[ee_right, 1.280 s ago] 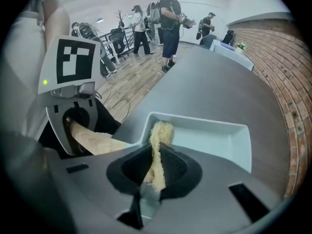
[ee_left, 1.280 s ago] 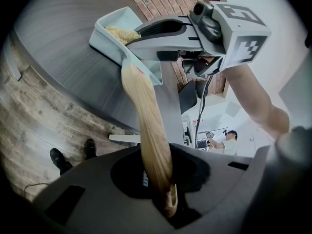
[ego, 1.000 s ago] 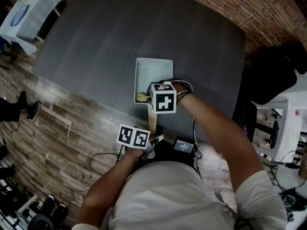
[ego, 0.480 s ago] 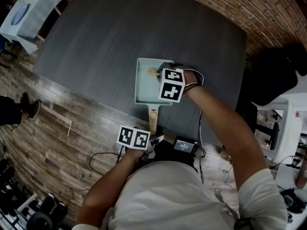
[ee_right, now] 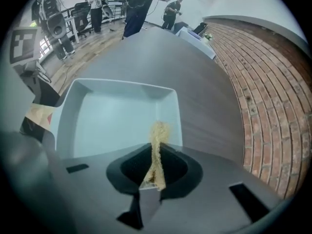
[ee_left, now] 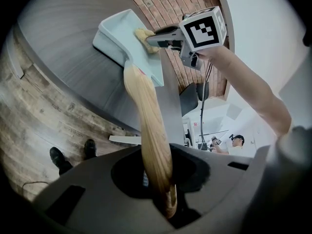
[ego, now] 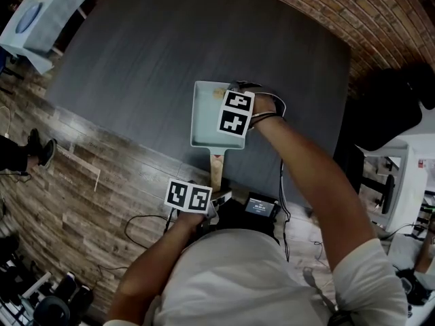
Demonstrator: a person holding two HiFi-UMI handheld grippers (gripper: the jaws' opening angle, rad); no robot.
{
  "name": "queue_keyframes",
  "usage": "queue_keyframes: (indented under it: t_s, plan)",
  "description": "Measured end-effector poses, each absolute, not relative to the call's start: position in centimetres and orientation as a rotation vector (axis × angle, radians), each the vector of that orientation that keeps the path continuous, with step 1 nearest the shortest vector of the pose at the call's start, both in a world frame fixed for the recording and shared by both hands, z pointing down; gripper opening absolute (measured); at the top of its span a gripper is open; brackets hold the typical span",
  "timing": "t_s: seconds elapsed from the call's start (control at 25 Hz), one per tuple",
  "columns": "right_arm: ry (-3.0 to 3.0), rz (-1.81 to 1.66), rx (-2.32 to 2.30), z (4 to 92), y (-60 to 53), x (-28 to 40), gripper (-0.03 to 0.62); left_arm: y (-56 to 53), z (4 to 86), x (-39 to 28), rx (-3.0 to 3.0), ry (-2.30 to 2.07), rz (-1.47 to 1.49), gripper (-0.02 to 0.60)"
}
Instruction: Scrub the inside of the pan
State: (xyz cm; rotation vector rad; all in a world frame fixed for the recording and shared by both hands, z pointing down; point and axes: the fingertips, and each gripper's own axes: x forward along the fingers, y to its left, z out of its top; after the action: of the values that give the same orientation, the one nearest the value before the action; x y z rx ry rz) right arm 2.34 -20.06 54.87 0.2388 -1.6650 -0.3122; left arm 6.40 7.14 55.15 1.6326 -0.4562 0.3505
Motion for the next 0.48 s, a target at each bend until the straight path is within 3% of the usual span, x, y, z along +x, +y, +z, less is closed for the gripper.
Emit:
queue_keyframes:
  t_s: [0.48]
  plan:
    - [-1.652, -0.213, 0.146, 56.0, -16.7, 2.4, 0.055, 7.0, 55.1, 6.4, 1.635, -0.451, 0.337, 0.074]
